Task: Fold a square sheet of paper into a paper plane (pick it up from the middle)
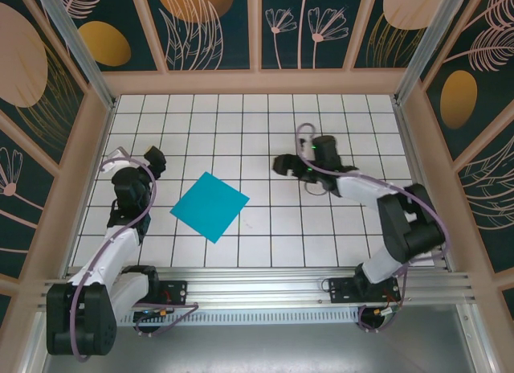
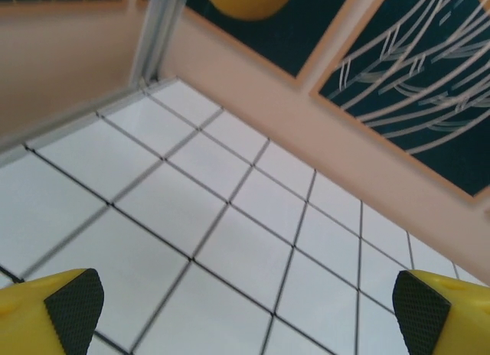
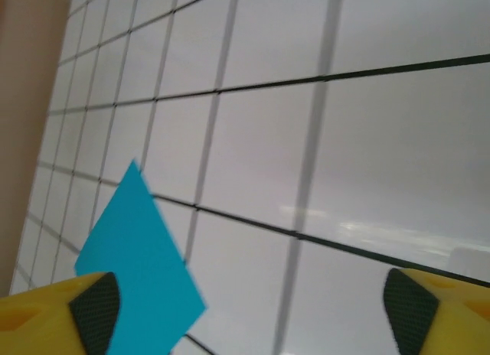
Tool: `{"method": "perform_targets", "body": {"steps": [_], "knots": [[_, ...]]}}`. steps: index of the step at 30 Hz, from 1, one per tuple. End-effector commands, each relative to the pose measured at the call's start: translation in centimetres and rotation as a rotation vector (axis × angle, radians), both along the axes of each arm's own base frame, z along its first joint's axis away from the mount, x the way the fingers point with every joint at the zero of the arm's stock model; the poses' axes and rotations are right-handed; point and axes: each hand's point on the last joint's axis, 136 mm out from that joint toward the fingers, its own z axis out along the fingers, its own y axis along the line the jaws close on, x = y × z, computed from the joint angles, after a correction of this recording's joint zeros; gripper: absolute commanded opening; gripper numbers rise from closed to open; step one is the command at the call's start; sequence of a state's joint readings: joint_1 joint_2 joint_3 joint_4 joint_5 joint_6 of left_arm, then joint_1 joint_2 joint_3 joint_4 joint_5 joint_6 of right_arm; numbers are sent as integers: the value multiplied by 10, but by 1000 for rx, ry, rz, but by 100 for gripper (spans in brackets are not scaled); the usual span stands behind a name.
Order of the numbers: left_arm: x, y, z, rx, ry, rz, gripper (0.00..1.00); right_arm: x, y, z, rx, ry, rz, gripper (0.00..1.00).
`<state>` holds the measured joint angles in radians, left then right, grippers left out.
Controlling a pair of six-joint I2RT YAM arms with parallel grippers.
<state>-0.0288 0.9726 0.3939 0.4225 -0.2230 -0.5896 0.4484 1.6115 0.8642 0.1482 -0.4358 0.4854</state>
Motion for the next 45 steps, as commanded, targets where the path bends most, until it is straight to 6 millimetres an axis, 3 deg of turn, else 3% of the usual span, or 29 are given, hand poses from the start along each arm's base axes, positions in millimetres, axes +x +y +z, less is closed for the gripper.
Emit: {"method": "perform_targets", "body": {"steps": [1, 3, 7, 16, 23, 32, 38, 42, 45], "knots": [[-9, -17, -29, -102, 104, -76, 99, 4, 43, 3, -28, 3, 74, 86], [-11, -19, -36, -107, 140, -88, 99, 0, 77, -2, -34, -2, 142, 83], [-15, -18, -43, -108, 177, -80, 99, -4, 124, -16, -38, 42, 234, 78], [-19, -16, -46, -84, 216, -73, 99, -13, 183, -44, -44, 95, 337, 73], [-28, -14, -47, -83, 220, -65, 99, -29, 202, -63, -79, 139, 366, 70], [-26, -19, -46, -85, 207, -94, 98, -39, 220, -63, -142, 105, 382, 69], [-26, -17, -46, -80, 208, -83, 99, -45, 227, -82, -160, 154, 393, 69], [-27, -17, -47, -80, 210, -85, 99, -43, 222, -93, -180, 173, 368, 69], [-27, -20, -49, -83, 212, -102, 99, -32, 200, -108, -285, 179, 278, 68]]}}
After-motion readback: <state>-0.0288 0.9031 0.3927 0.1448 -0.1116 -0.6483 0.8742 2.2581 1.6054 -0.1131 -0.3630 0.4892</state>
